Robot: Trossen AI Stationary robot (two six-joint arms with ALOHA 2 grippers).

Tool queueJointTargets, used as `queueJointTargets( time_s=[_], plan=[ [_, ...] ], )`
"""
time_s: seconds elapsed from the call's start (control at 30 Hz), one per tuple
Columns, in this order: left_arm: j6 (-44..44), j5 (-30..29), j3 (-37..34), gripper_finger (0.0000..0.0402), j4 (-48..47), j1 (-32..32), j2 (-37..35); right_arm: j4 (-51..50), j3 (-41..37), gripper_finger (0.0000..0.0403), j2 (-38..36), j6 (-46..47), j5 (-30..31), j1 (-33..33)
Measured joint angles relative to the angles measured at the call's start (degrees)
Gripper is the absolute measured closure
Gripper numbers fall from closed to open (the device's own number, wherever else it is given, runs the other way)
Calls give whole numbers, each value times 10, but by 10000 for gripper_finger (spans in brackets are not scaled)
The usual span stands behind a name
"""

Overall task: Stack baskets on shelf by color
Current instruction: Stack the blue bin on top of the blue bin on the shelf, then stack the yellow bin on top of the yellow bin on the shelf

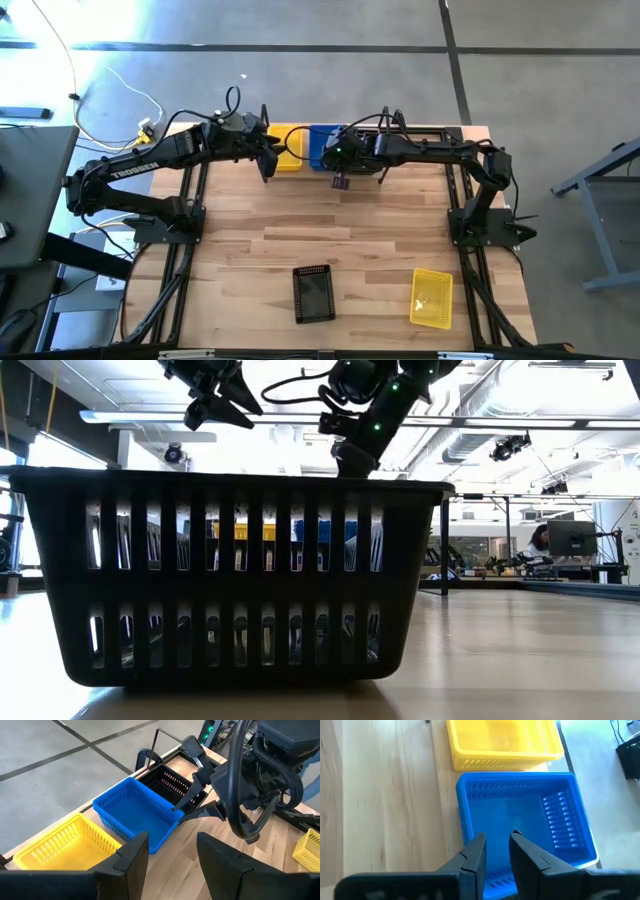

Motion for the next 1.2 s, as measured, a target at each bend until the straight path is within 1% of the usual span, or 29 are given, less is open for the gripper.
queueJointTargets(
  time_s=[0.1,0.2,0.33,0.5,0.63,0.7,0.97,1.2],
  plan=[
    [0,0,0,245,0,0,0,-6,3,331,0,19,0,0],
    [0,3,0,245,0,0,0,-38,28,332,0,45,0,3],
    [4,27,0,245,-12,0,0,-114,69,332,-1,108,-3,24],
    [28,30,0,245,-67,0,0,-212,100,332,-1,175,-4,64],
    [53,29,0,245,-103,0,0,-271,100,332,-1,229,0,99],
    [66,30,0,245,-111,0,0,-285,94,332,-1,262,4,116],
    [75,28,0,245,-113,-9,0,-350,69,332,-11,384,33,196],
    [75,27,0,245,-116,-26,0,-453,69,332,-19,497,66,266]
  ],
)
